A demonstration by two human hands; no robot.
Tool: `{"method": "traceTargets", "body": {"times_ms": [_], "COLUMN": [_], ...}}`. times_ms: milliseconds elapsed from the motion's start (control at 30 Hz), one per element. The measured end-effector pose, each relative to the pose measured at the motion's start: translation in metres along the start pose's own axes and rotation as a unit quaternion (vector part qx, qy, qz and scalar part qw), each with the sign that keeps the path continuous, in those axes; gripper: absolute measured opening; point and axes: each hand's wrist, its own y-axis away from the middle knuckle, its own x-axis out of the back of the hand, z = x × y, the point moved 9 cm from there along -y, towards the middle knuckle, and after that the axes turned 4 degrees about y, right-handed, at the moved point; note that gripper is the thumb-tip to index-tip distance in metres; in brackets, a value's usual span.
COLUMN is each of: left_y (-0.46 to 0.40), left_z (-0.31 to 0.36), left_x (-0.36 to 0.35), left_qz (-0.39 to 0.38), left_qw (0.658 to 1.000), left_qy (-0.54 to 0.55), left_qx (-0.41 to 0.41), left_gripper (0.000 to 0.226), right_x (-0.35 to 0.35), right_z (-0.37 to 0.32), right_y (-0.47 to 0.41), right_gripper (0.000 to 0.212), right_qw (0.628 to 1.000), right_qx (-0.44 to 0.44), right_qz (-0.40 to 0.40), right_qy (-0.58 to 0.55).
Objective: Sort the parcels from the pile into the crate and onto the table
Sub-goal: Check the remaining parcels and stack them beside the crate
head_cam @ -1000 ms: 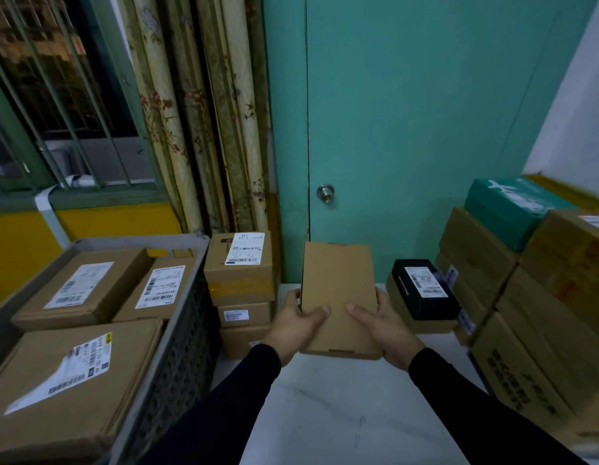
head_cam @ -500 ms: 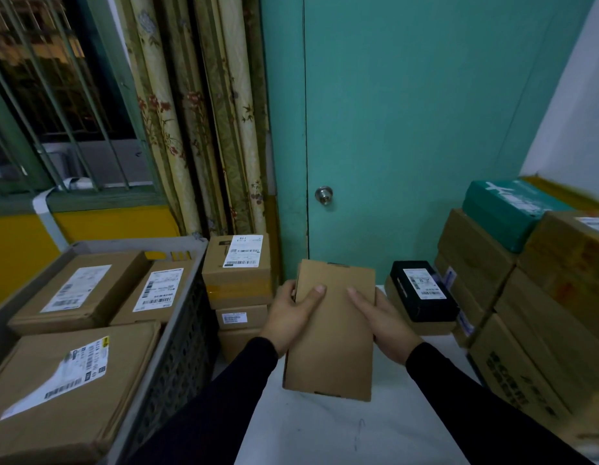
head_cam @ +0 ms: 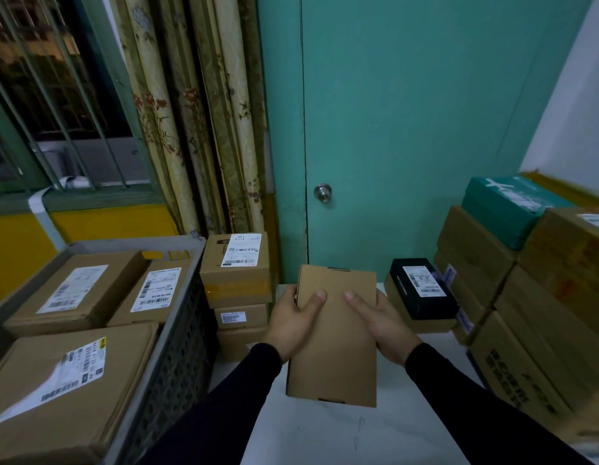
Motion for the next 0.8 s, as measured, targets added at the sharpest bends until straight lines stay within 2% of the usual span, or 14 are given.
{"method": "traceTargets", "body": {"times_ms": [167,300,400,500,567,700,800], "left_y": [-0.004,-0.002,0.006,0.003,0.0,-0.003,0.004], "left_z": [0.0,-0.003,-0.006,-0.017,-0.027,-0.029,-0.021], "left_x": [0.001,-0.008,-0.024,-0.02,-0.017,-0.024,-0.035], "left_qz": [0.014,-0.013,-0.071,-0.076,-0.086,-0.117,-0.155], "left_qw": [0.999,0.985,0.965,0.953,0.959,0.98,0.98], "left_qy": [-0.042,-0.17,-0.25,-0.285,-0.251,-0.108,0.001], "left_qx": [-0.005,0.02,0.04,0.075,0.101,0.122,0.129], "left_gripper": [0.042,0.11,0.127,0.139,0.143,0.147,0.127], "right_x": [0.002,0.011,0.003,-0.012,-0.018,-0.028,-0.029], "right_z": [0.005,0.005,0.004,0.006,0.006,-0.004,0.0], "right_y": [-0.005,-0.013,-0.017,-0.02,-0.022,-0.017,-0.013], "right_gripper": [0.033,0.029,0.034,0.045,0.052,0.048,0.083], "right_qw": [0.999,0.994,0.995,0.997,0.994,0.997,0.995], "right_qx": [0.012,0.021,0.004,-0.052,-0.079,-0.053,-0.06], "right_qz": [0.031,0.093,0.091,0.045,0.014,-0.042,-0.083], "right_qy": [0.022,0.051,0.044,-0.035,-0.073,-0.032,-0.014]}}
